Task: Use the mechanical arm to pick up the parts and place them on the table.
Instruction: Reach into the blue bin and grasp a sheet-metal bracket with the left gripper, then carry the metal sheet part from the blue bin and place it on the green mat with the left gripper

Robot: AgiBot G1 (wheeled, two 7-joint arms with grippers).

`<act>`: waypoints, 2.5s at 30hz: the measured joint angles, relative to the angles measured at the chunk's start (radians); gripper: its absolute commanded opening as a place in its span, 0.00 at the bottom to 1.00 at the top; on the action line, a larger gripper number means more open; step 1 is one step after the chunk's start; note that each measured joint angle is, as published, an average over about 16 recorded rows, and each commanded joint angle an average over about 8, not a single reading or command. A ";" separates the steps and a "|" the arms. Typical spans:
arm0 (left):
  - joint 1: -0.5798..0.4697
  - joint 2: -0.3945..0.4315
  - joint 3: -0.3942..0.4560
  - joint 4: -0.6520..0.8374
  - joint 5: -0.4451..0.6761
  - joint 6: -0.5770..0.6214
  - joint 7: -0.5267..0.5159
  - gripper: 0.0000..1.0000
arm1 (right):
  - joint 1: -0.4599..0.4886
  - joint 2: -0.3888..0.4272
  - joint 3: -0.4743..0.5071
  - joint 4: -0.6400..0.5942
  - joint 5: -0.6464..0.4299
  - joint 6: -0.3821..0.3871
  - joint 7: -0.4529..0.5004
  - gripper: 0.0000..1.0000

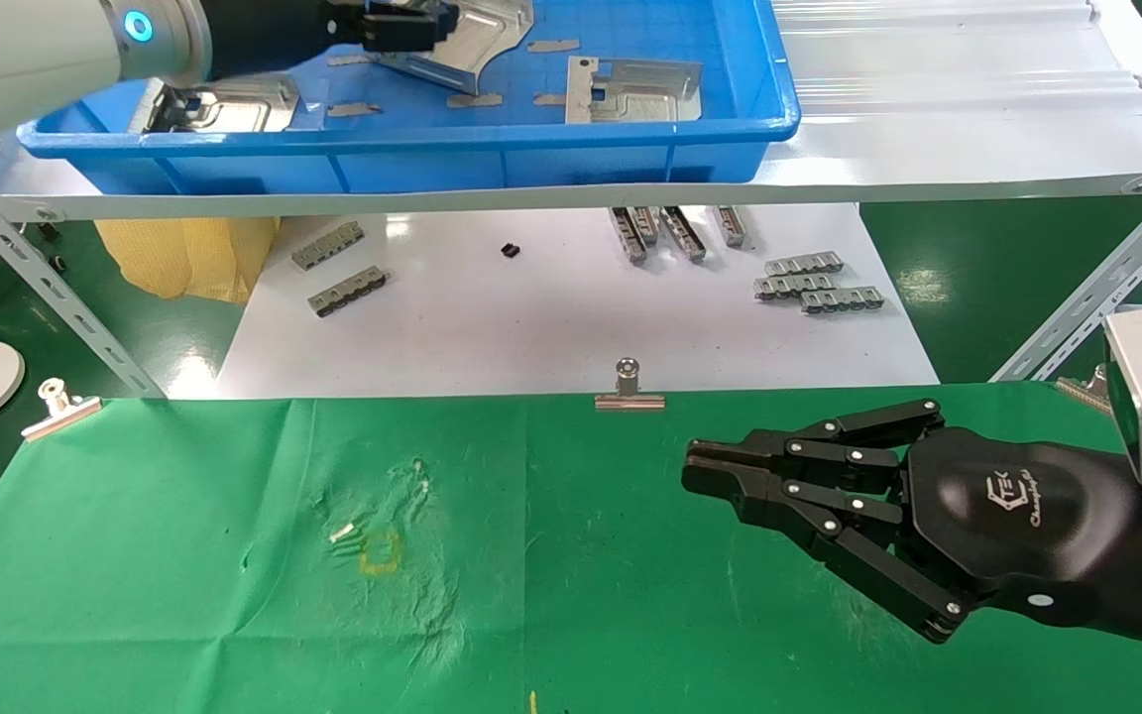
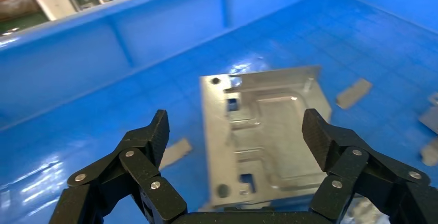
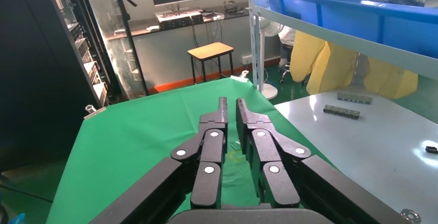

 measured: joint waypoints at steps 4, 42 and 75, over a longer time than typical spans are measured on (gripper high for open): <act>-0.004 0.005 0.010 0.009 0.014 -0.011 -0.019 0.00 | 0.000 0.000 0.000 0.000 0.000 0.000 0.000 1.00; -0.038 -0.032 0.015 -0.071 0.015 0.111 -0.013 0.00 | 0.000 0.000 0.000 0.000 0.000 0.000 0.000 1.00; 0.084 -0.318 0.203 -0.355 -0.035 0.827 0.455 0.00 | 0.000 0.000 0.000 0.000 0.000 0.000 0.000 1.00</act>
